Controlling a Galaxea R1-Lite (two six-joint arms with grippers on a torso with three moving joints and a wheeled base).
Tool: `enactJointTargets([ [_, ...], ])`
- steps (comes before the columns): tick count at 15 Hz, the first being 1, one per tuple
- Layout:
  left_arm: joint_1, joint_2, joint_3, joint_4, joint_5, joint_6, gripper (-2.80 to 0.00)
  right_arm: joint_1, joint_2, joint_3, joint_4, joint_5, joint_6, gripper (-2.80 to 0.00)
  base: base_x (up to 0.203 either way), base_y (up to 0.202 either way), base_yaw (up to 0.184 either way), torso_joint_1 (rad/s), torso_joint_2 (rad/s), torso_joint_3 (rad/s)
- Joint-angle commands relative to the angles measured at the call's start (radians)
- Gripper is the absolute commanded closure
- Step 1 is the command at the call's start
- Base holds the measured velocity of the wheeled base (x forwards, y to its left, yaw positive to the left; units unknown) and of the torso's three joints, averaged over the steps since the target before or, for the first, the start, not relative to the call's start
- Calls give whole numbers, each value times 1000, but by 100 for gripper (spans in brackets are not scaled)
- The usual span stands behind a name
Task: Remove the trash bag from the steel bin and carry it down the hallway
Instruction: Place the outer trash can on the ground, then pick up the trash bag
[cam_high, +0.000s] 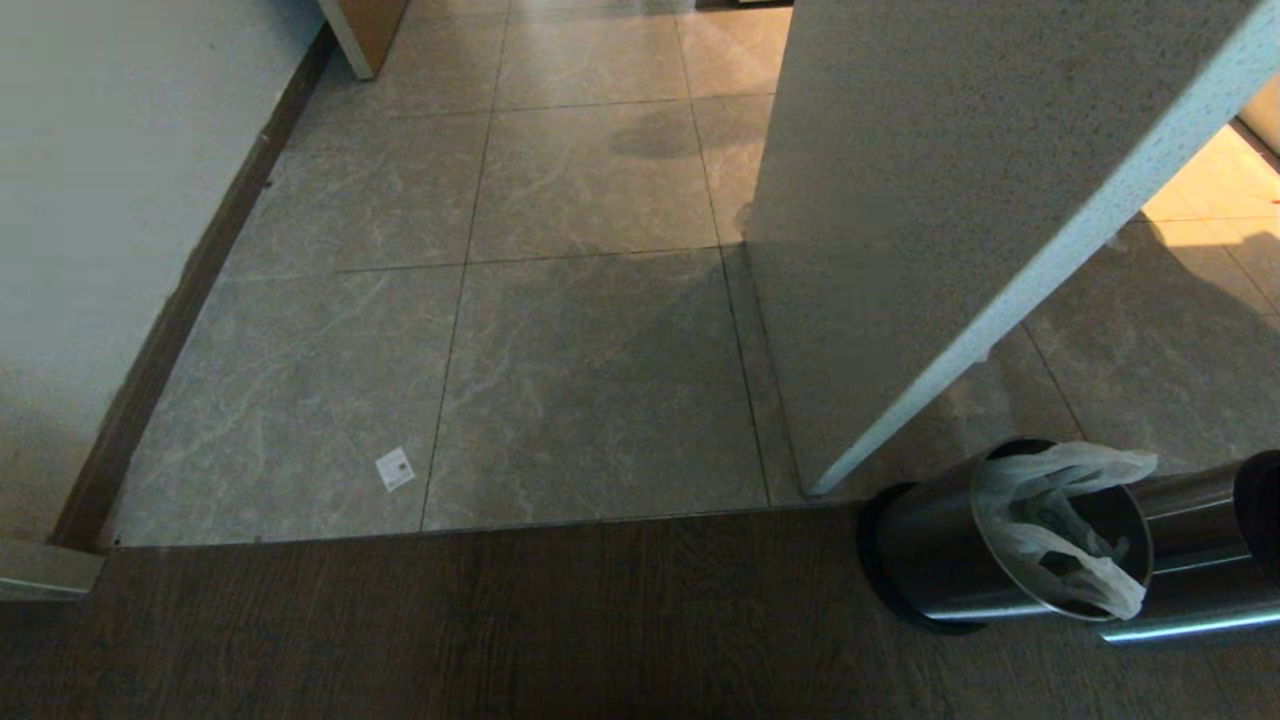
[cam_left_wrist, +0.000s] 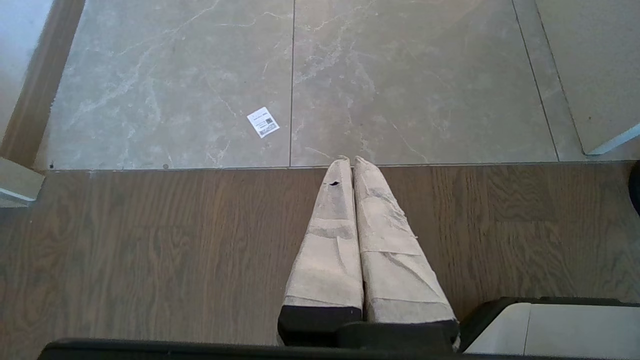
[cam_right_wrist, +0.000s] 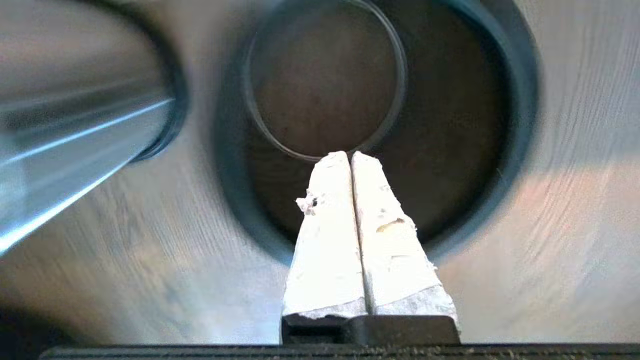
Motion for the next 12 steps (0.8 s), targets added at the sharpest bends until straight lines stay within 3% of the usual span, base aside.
enactJointTargets([
  [1,0,0,0,0,1,-1,0,82,-133,73,6,2,-83,0,0,0,0,0,0,0],
  [9,0,0,0,0,1,-1,0,236,-405,413,29,12,-382,0,0,0,0,0,0,0],
  [12,0,0,0,0,1,-1,0,253,-561,581,75,8,-419,0,0,0,0,0,0,0],
])
